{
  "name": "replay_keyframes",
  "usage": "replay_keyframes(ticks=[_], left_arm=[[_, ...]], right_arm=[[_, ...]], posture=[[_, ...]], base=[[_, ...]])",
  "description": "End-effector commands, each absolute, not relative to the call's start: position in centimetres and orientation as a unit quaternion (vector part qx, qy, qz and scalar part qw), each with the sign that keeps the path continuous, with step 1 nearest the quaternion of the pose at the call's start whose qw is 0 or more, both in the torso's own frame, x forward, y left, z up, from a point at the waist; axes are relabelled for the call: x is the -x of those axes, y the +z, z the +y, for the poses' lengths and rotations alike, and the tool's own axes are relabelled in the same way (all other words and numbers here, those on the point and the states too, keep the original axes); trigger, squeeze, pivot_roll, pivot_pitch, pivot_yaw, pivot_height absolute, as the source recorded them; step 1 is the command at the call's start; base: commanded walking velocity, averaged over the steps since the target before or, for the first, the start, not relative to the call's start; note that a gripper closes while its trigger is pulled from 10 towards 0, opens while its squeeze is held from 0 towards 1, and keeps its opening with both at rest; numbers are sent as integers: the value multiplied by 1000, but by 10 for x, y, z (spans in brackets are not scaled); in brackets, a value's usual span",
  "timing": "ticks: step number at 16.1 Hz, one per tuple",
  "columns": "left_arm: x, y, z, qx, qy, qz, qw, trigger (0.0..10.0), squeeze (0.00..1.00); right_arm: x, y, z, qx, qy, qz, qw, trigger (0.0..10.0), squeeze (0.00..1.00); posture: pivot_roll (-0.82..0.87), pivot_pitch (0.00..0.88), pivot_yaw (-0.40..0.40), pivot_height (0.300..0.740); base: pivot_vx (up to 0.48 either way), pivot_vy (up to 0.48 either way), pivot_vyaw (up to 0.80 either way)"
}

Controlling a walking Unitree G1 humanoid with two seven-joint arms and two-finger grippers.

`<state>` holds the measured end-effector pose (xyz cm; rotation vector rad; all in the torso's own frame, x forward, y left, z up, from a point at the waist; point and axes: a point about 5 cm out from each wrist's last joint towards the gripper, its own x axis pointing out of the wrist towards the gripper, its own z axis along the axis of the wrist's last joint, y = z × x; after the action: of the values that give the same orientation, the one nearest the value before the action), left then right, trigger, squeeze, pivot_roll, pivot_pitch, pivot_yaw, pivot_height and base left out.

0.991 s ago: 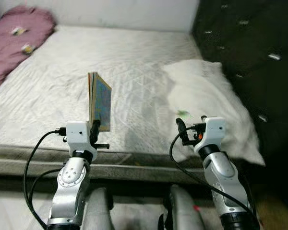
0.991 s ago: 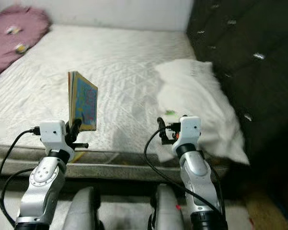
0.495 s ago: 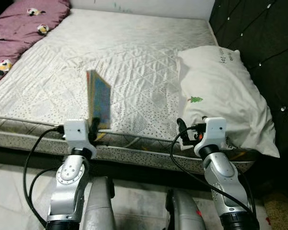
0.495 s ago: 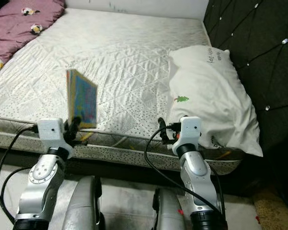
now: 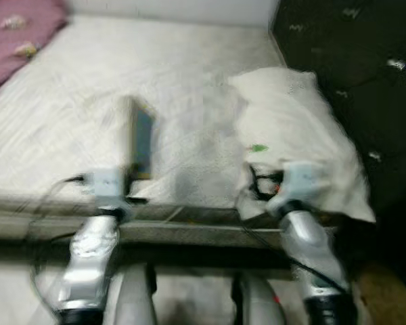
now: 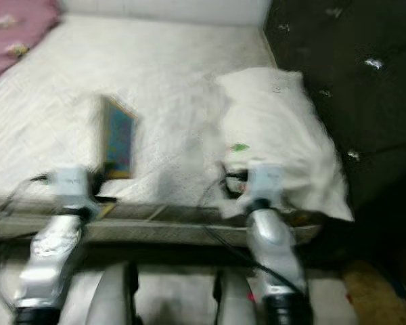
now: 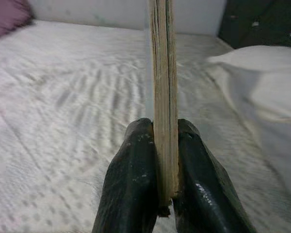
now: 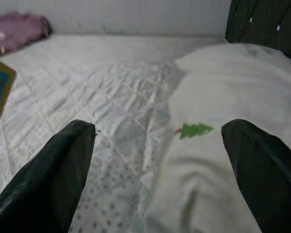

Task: Clean up the room

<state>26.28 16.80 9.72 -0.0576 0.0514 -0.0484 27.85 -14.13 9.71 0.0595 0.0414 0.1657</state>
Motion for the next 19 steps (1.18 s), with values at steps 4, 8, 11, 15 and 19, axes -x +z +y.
replay_keyframes(ticks=[4,8,11,15,19], left_arm=[[-269,107,154,37,-51,5,998,10000,0],[-272,106,149,57,-52,13,997,10000,0],[-277,92,149,107,-33,67,991,10000,0],[-297,89,142,156,-34,103,982,10000,0],[-310,83,114,209,-86,161,961,10000,0]], right_arm=[[-277,93,-159,-21,54,32,998,10000,0],[-276,93,-159,-19,54,30,998,10000,0],[-275,93,-160,-21,55,32,998,10000,0],[-275,94,-158,-21,56,31,998,10000,0],[-274,100,-158,-20,52,22,998,10000,0]], posture=[[-31,0,-25,599],[-33,2,-30,599],[-34,9,-38,579],[-47,22,-33,549],[-63,38,-25,549]], base=[[270,0,-205],[233,0,0],[0,0,0],[0,0,0],[0,0,0]])
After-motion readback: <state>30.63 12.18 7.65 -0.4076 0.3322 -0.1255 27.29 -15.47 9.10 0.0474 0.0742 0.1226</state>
